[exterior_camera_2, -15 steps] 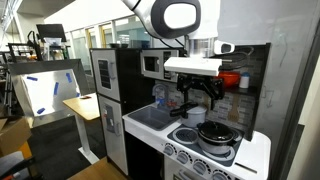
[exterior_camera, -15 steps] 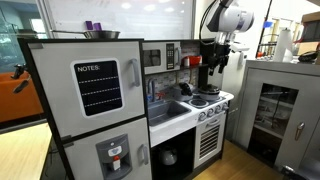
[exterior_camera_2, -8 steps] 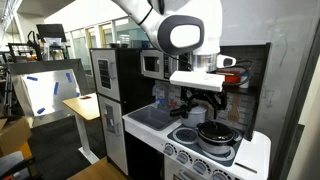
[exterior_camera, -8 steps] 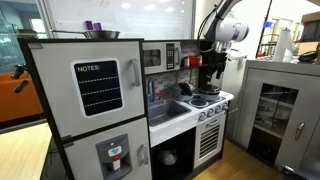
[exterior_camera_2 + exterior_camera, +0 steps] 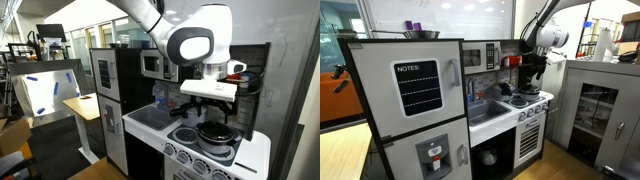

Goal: Uncover the pot and put the lid on the stovetop

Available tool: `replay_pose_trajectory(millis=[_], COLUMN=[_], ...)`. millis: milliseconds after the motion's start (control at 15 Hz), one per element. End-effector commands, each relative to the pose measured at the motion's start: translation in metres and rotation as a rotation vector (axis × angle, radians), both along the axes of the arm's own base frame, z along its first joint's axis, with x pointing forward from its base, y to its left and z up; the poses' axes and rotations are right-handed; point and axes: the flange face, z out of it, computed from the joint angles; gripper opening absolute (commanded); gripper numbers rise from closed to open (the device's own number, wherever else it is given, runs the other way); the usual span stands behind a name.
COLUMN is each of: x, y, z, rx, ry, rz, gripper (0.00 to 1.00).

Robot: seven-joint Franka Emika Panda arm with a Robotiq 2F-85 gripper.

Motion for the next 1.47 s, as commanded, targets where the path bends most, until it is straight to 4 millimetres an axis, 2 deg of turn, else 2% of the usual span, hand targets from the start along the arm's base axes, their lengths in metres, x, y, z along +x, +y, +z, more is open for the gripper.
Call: replay_pose_trajectory(millis=[0, 533, 1400], x=[0.007, 0.018, 0.023], y=[-0.008, -0.012, -0.013], z=[0.000, -0.009, -0.025], rx=[0.009, 0.025, 0.030], ry=[-0.043, -0.052, -0.038], rz=[0.015, 0.016, 0.020], gripper=[1.00, 1.00, 1.00])
